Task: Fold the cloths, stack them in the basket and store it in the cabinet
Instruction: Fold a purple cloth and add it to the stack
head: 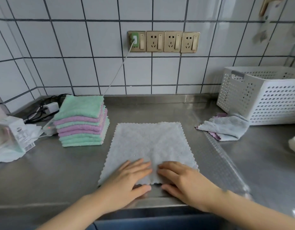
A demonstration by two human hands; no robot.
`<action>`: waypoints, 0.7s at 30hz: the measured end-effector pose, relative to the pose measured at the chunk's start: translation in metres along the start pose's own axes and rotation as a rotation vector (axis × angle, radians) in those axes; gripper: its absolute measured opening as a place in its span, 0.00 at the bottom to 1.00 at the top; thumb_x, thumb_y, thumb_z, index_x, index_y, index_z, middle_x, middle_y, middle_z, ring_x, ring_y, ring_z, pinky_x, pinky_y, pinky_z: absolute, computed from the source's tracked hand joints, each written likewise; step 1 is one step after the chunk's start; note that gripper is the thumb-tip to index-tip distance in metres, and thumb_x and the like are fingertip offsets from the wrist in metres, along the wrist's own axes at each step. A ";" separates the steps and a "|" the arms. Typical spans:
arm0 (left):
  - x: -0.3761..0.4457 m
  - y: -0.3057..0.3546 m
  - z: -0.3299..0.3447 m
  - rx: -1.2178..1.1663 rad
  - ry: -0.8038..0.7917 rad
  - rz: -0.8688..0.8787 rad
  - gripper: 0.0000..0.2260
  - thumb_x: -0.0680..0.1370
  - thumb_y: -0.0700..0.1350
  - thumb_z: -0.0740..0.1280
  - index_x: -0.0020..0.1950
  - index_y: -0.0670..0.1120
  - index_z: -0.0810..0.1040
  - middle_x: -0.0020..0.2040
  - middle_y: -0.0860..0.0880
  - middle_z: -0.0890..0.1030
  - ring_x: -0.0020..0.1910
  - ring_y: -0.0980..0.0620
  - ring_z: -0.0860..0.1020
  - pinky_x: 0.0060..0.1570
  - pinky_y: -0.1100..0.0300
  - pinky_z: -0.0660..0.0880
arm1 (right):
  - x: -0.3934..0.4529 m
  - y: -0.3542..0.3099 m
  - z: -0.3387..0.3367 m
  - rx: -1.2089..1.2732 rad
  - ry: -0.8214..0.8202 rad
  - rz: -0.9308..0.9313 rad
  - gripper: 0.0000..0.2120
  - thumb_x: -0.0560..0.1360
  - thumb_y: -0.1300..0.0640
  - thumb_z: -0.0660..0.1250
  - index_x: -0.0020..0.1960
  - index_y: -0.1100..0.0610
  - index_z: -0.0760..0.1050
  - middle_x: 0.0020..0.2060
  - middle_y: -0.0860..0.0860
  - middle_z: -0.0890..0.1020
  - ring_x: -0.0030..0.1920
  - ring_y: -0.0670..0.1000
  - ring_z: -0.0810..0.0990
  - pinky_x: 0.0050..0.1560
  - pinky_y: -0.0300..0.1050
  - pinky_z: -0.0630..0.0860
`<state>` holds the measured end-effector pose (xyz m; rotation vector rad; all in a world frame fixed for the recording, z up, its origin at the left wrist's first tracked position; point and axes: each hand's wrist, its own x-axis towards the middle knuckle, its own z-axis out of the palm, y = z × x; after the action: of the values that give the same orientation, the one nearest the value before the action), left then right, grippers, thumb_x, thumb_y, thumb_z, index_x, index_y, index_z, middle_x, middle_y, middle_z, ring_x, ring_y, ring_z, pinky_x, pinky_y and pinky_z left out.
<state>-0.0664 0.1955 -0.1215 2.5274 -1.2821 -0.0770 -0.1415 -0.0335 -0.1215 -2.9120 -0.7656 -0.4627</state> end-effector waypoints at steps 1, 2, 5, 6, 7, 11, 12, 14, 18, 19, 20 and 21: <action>-0.002 0.002 0.000 0.015 0.002 -0.002 0.36 0.69 0.72 0.42 0.75 0.60 0.57 0.73 0.67 0.49 0.73 0.69 0.42 0.73 0.63 0.40 | -0.001 0.001 0.000 -0.041 0.000 -0.024 0.21 0.79 0.42 0.56 0.61 0.54 0.75 0.59 0.49 0.78 0.60 0.48 0.77 0.62 0.37 0.70; -0.005 0.005 -0.002 0.039 0.009 -0.007 0.36 0.70 0.71 0.43 0.75 0.60 0.57 0.73 0.67 0.49 0.73 0.68 0.43 0.74 0.63 0.42 | -0.001 0.001 0.000 -0.075 0.002 -0.050 0.21 0.77 0.42 0.57 0.60 0.54 0.76 0.58 0.49 0.79 0.59 0.48 0.78 0.60 0.38 0.73; -0.003 0.011 -0.008 0.218 0.079 0.055 0.26 0.76 0.67 0.50 0.66 0.56 0.74 0.69 0.60 0.71 0.68 0.62 0.68 0.67 0.62 0.66 | 0.007 0.000 0.000 -0.142 0.010 -0.083 0.16 0.76 0.47 0.59 0.55 0.55 0.78 0.53 0.50 0.81 0.51 0.49 0.81 0.49 0.41 0.79; 0.001 0.012 -0.008 0.297 0.090 0.062 0.24 0.75 0.63 0.52 0.58 0.55 0.81 0.60 0.58 0.79 0.60 0.61 0.77 0.56 0.64 0.74 | 0.009 -0.001 0.002 -0.148 0.011 -0.088 0.13 0.76 0.50 0.60 0.54 0.55 0.78 0.51 0.50 0.82 0.49 0.50 0.82 0.44 0.43 0.80; 0.004 0.014 -0.009 0.343 0.119 0.076 0.22 0.72 0.61 0.53 0.51 0.54 0.84 0.52 0.58 0.84 0.51 0.60 0.81 0.46 0.66 0.78 | 0.011 -0.003 0.002 -0.165 0.005 -0.091 0.11 0.76 0.53 0.61 0.55 0.56 0.77 0.49 0.50 0.81 0.47 0.51 0.82 0.39 0.44 0.80; 0.012 0.024 -0.003 0.449 0.163 0.097 0.20 0.69 0.58 0.54 0.38 0.49 0.83 0.36 0.55 0.83 0.36 0.56 0.82 0.28 0.65 0.77 | 0.013 -0.006 -0.002 -0.152 -0.048 -0.003 0.18 0.72 0.57 0.61 0.62 0.54 0.71 0.43 0.48 0.80 0.39 0.50 0.80 0.32 0.44 0.78; 0.014 0.024 -0.001 0.454 0.167 0.102 0.20 0.69 0.59 0.55 0.37 0.49 0.82 0.34 0.55 0.82 0.34 0.56 0.81 0.27 0.64 0.76 | 0.015 -0.007 -0.003 -0.138 -0.027 0.025 0.15 0.72 0.57 0.61 0.58 0.54 0.73 0.40 0.48 0.80 0.36 0.50 0.80 0.31 0.44 0.77; 0.015 0.024 -0.001 0.459 0.168 0.099 0.16 0.68 0.58 0.58 0.34 0.49 0.79 0.31 0.54 0.79 0.30 0.55 0.79 0.23 0.64 0.74 | 0.017 -0.010 -0.002 -0.132 0.013 0.063 0.04 0.73 0.57 0.61 0.45 0.54 0.74 0.34 0.49 0.78 0.30 0.52 0.78 0.26 0.43 0.72; 0.014 0.020 -0.003 0.389 0.167 0.027 0.06 0.63 0.42 0.70 0.37 0.49 0.77 0.32 0.53 0.78 0.29 0.51 0.78 0.25 0.62 0.71 | 0.014 -0.015 -0.003 -0.052 0.026 0.138 0.19 0.79 0.45 0.51 0.46 0.55 0.75 0.36 0.51 0.80 0.33 0.55 0.79 0.30 0.47 0.75; 0.014 0.018 -0.005 0.296 0.183 -0.036 0.07 0.66 0.39 0.68 0.42 0.49 0.78 0.36 0.52 0.80 0.33 0.49 0.79 0.30 0.60 0.74 | 0.012 -0.018 -0.007 -0.015 0.011 0.158 0.21 0.79 0.42 0.50 0.52 0.55 0.75 0.41 0.51 0.81 0.38 0.55 0.80 0.35 0.47 0.76; 0.015 0.015 -0.008 0.217 0.194 -0.098 0.08 0.71 0.39 0.64 0.46 0.49 0.78 0.40 0.50 0.81 0.38 0.47 0.79 0.37 0.56 0.76 | 0.011 -0.019 -0.010 0.017 -0.004 0.174 0.21 0.79 0.41 0.52 0.57 0.55 0.74 0.47 0.51 0.81 0.43 0.55 0.80 0.40 0.47 0.77; 0.016 0.013 -0.011 0.103 0.209 -0.151 0.08 0.75 0.40 0.60 0.48 0.48 0.78 0.41 0.48 0.81 0.41 0.46 0.79 0.41 0.53 0.75 | 0.010 -0.019 -0.012 0.041 -0.020 0.183 0.20 0.79 0.43 0.56 0.62 0.55 0.72 0.53 0.51 0.80 0.49 0.54 0.79 0.46 0.46 0.76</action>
<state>-0.0651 0.1784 -0.1059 2.6330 -1.0391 0.2207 -0.1461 -0.0140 -0.1071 -2.9162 -0.4980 -0.3960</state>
